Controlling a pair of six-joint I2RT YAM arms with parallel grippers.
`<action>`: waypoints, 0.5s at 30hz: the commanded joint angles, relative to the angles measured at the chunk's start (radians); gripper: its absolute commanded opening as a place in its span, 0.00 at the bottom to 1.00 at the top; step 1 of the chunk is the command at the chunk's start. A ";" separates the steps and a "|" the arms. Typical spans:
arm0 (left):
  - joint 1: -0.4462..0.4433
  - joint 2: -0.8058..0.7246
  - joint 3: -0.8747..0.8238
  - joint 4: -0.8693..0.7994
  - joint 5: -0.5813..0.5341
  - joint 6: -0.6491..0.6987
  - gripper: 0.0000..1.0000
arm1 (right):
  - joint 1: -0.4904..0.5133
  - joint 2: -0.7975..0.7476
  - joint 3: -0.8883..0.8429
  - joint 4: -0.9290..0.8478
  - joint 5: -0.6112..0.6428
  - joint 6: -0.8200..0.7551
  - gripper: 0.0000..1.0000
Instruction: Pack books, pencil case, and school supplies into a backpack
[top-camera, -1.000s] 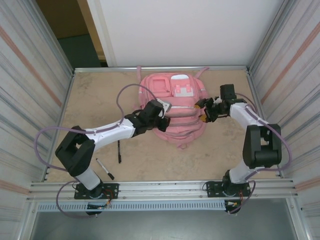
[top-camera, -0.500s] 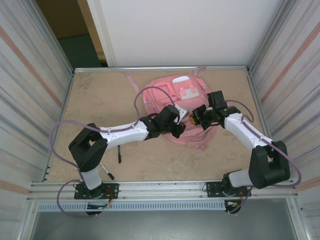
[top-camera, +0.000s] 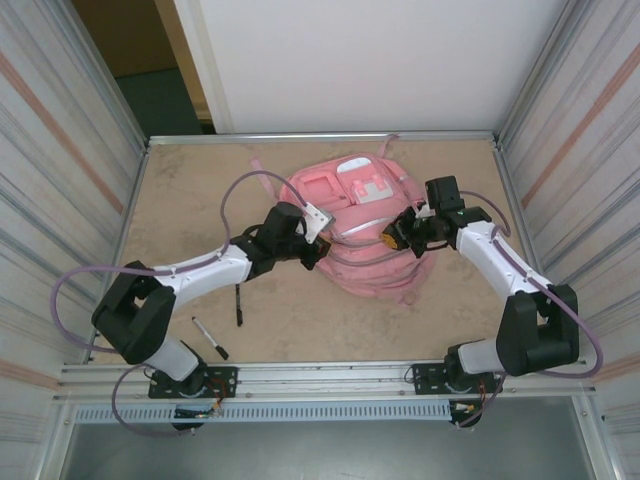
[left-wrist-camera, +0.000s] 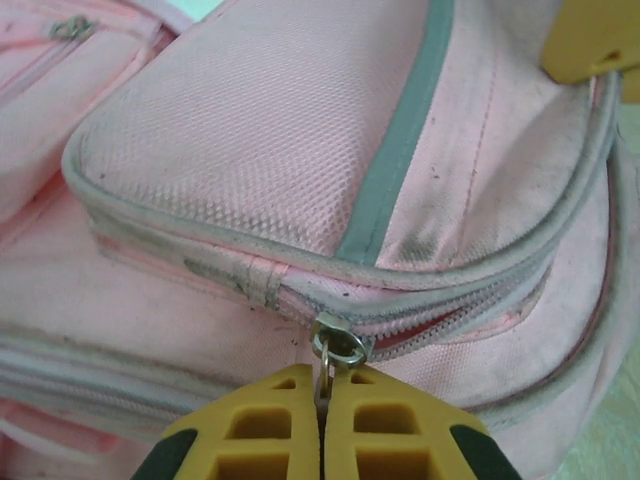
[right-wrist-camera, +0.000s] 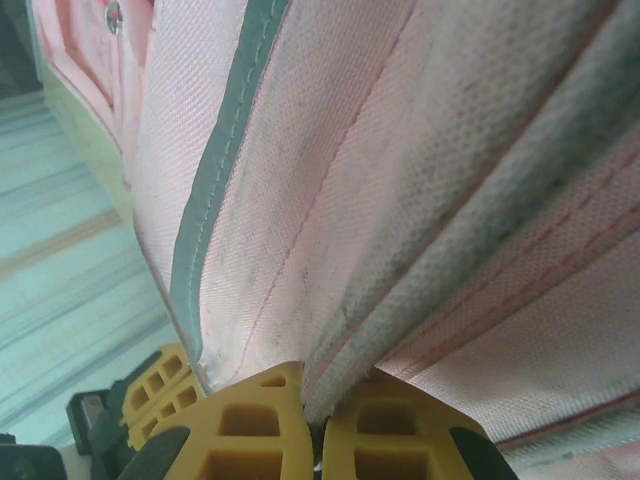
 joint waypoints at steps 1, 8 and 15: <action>0.066 0.020 -0.004 -0.094 -0.119 0.204 0.01 | -0.044 0.025 0.065 -0.098 0.011 -0.124 0.00; 0.088 0.081 -0.005 0.005 -0.190 0.333 0.18 | -0.024 0.039 0.132 -0.189 0.016 -0.177 0.00; 0.099 0.049 -0.006 0.022 -0.131 0.381 0.09 | -0.021 0.049 0.161 -0.194 0.011 -0.169 0.01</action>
